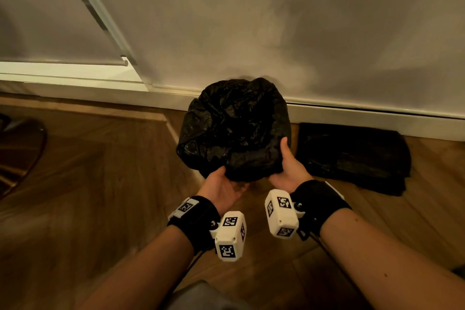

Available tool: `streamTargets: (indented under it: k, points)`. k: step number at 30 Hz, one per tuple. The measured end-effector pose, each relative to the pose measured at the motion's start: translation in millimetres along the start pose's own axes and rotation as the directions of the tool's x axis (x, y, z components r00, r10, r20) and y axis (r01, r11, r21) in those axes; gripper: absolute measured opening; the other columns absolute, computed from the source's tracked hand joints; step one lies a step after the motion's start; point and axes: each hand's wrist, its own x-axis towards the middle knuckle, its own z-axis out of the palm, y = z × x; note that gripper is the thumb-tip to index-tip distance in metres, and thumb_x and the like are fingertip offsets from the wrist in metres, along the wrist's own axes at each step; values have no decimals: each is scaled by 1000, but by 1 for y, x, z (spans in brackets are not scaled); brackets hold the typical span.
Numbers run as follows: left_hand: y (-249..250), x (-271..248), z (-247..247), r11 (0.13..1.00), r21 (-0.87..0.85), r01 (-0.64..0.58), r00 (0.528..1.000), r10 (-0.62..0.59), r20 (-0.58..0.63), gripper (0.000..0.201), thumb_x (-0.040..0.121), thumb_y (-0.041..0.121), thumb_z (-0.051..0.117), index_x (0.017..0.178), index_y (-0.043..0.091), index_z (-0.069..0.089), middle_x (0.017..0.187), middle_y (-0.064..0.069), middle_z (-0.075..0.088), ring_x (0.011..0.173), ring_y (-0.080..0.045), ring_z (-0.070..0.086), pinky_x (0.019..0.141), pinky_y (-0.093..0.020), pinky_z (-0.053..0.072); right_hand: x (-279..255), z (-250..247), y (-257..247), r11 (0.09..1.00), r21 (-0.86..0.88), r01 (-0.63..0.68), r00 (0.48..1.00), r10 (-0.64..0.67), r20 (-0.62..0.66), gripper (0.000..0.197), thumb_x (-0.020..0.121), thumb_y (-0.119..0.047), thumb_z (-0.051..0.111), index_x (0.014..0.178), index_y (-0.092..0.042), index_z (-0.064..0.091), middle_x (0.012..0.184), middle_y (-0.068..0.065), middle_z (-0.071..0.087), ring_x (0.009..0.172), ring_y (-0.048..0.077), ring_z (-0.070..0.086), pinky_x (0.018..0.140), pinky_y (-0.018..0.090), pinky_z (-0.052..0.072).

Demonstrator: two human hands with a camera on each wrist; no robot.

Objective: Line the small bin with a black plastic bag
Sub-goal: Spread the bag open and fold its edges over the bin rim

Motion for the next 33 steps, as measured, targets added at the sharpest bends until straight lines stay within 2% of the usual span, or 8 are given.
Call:
streamTargets:
  k: [8,11,14,16,18,21,29,33]
  points:
    - [10,-2,-7,993,-114,-41,999,37,-41,36,99,24,37,131,12,50,130,-10,57,118,-25,53,92,-36,44,6,15,-18,997,-13,-78,995,77,-66,58,101,-48,31,137,-4,45,139,16,47,125,34,47,95,44,39]
    - [9,-1,-4,991,-125,-53,998,48,-38,37,100,22,35,134,14,49,129,-8,59,111,-24,57,87,-33,47,8,24,-24,912,-400,93,925,-228,-304,22,98,-26,48,113,-12,56,134,19,52,96,25,59,79,36,50]
    - [7,1,-5,994,-103,-33,999,29,-36,38,100,23,35,134,12,47,121,-8,61,105,-22,58,80,-32,46,7,18,-31,431,-852,298,566,-799,-206,42,85,-21,66,123,-16,48,132,13,46,115,26,50,98,38,43]
    - [7,1,-5,995,-101,-21,999,18,-26,36,100,24,34,131,11,49,110,-7,64,100,-22,58,80,-31,45,-8,27,-36,-200,-890,409,388,-845,368,50,84,-36,67,127,-18,48,131,4,45,124,20,40,105,31,29]
    - [8,0,-3,995,-97,-18,1000,16,-21,34,100,24,32,121,11,55,93,-6,69,90,-20,57,79,-29,42,-15,35,-33,-557,-676,482,546,-412,729,61,81,-57,62,131,-27,45,129,-5,51,126,11,42,112,32,22]
    - [11,-1,-1,993,-112,-46,999,43,-31,34,101,23,29,103,12,61,84,-6,72,84,-20,57,72,-29,41,-1,41,-28,-836,-387,388,789,85,608,62,81,-68,50,133,-36,42,114,-6,67,113,12,58,114,31,19]
    - [21,3,-27,997,-65,-45,994,38,-104,31,99,25,39,120,12,56,102,-7,65,88,-21,59,77,-30,44,15,46,-30,-945,-149,291,832,173,527,44,92,-34,49,135,-39,42,119,-5,67,106,19,60,95,31,29]
    - [26,-11,-42,962,259,83,987,-43,-157,23,95,26,47,97,9,63,80,-5,69,78,-22,64,72,-32,46,15,45,-60,-951,-121,284,862,198,466,46,88,-25,51,132,-37,46,130,-10,60,117,14,54,103,33,24]
